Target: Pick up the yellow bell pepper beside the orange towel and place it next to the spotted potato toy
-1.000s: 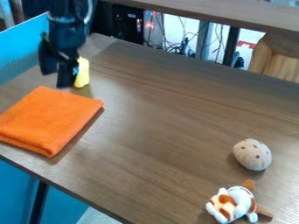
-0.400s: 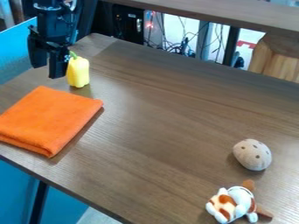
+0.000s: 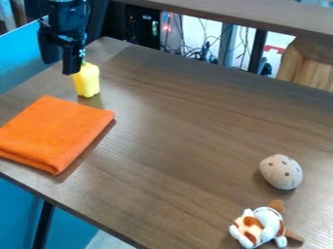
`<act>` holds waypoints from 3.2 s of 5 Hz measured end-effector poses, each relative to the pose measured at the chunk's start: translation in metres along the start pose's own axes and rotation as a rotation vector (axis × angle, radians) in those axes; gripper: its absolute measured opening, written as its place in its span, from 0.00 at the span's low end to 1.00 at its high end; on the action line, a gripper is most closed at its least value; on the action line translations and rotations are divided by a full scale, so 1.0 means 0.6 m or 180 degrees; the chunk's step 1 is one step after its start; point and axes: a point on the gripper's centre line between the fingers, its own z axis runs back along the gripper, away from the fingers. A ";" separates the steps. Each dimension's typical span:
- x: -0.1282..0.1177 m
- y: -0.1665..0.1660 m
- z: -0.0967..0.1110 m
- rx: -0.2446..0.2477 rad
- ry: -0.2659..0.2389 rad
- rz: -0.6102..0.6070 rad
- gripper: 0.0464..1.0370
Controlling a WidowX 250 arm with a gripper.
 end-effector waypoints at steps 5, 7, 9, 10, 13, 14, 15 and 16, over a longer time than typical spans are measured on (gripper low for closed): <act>0.056 0.038 -0.017 -0.0181 -0.0221 0.0207 0.97; 0.068 0.039 -0.008 -0.0196 -0.0319 0.0268 0.93; 0.075 0.040 -0.031 -0.0197 -0.0228 0.0400 0.36; 0.084 0.031 -0.027 -0.0168 -0.0248 0.0388 0.20; 0.095 -0.019 -0.020 -0.0110 -0.0313 0.0239 0.06; 0.111 -0.083 0.023 -0.0043 -0.0500 -0.0103 0.06; 0.120 -0.146 0.028 -0.0129 -0.0582 -0.0406 0.06; 0.136 -0.212 0.029 -0.0253 -0.0604 -0.0767 0.06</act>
